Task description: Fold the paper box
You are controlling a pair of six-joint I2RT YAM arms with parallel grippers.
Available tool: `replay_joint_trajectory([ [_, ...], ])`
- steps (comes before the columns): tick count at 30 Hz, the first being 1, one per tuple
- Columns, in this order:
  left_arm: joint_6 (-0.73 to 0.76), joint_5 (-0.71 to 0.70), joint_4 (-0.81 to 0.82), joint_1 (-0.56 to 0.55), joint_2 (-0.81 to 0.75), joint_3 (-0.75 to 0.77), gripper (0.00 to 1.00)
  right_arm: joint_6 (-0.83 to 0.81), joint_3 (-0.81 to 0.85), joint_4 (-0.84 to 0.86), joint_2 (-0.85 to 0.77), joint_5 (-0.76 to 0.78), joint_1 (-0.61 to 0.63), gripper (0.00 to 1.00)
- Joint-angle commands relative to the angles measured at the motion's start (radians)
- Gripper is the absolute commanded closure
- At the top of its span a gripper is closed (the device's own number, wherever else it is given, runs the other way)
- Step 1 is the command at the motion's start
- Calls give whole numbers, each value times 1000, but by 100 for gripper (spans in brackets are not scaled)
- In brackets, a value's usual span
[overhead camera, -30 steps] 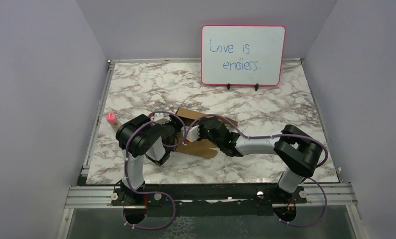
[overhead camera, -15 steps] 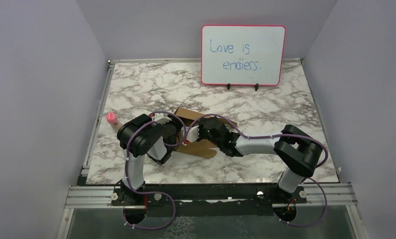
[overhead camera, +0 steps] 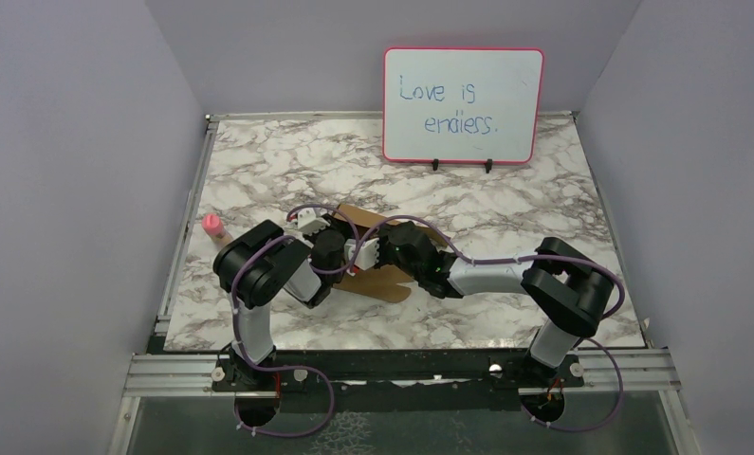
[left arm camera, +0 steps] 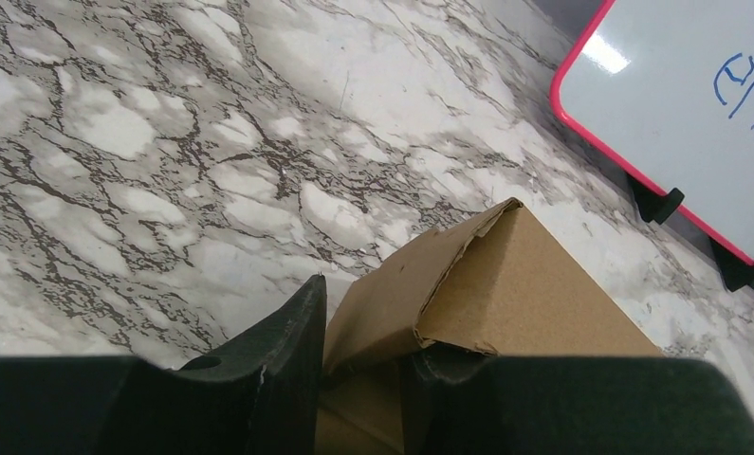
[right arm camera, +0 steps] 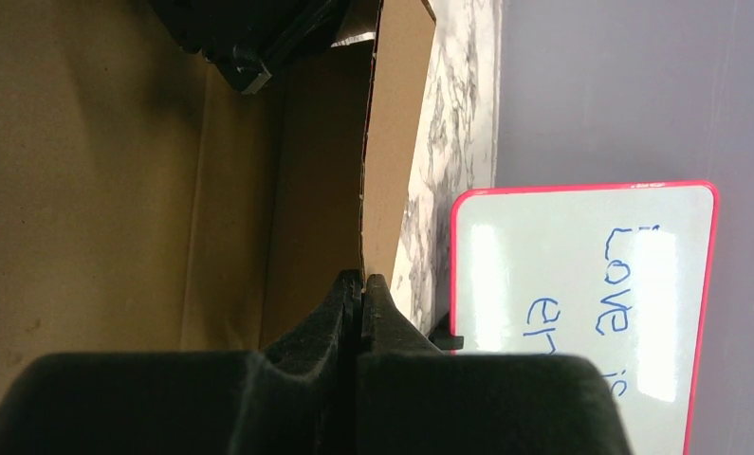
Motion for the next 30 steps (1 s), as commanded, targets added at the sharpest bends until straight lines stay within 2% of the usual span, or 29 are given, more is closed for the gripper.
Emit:
replay_joint_trajectory([
  [1, -6, -132, -122, 21, 25, 30, 68, 51, -37, -118, 10, -73, 22, 99],
  [11, 58, -78, -129, 18, 20, 17, 52, 53, -41, -103, 10, -68, 21, 99],
  [14, 57, -77, -131, 18, 34, 28, 51, 53, -43, -104, 9, -69, 22, 99],
  [20, 45, -96, -171, 18, 49, 71, 54, 55, -45, -109, 0, -72, 22, 99],
  [24, 10, -145, -250, 18, 34, 86, 63, 56, -47, -109, -2, -71, 21, 99],
  [30, -8, -189, -327, 18, 26, 108, 67, 59, -47, -110, -3, -77, 21, 99],
])
